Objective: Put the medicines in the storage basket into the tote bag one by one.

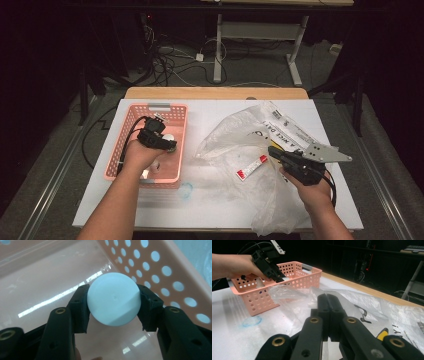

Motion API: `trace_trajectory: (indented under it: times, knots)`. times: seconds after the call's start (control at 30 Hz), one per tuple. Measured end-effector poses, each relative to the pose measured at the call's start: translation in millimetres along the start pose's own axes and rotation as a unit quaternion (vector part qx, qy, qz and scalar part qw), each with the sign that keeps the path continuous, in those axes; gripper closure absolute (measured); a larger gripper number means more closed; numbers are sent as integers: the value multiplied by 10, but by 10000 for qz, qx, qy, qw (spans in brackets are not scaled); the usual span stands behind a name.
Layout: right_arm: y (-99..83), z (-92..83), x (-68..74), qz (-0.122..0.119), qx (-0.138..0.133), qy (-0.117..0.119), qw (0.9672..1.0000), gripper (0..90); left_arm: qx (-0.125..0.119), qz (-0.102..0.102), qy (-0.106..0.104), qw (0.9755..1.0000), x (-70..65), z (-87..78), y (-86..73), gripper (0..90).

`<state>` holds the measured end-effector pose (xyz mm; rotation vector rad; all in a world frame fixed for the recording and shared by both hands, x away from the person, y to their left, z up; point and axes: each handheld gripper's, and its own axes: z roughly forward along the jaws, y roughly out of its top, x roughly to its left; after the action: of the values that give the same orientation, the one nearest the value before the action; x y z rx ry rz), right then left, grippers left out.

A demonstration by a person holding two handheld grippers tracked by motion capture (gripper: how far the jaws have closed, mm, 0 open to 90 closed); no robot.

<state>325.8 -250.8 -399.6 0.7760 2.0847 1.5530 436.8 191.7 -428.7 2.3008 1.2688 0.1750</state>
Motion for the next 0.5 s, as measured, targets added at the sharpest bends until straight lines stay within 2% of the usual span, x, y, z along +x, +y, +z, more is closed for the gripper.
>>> trace_trajectory:
  times: [0.33, 0.5]
  knots:
    - [7, -12, 0, -16, -26, -11, 10000, 900, -353, 28, -1, 9994, -80, -206, -72, 484]
    - [4, -8, 0, -16, -28, -4, 10000, 900, -527, -39, -16, 9986, -100, -303, -148, 484]
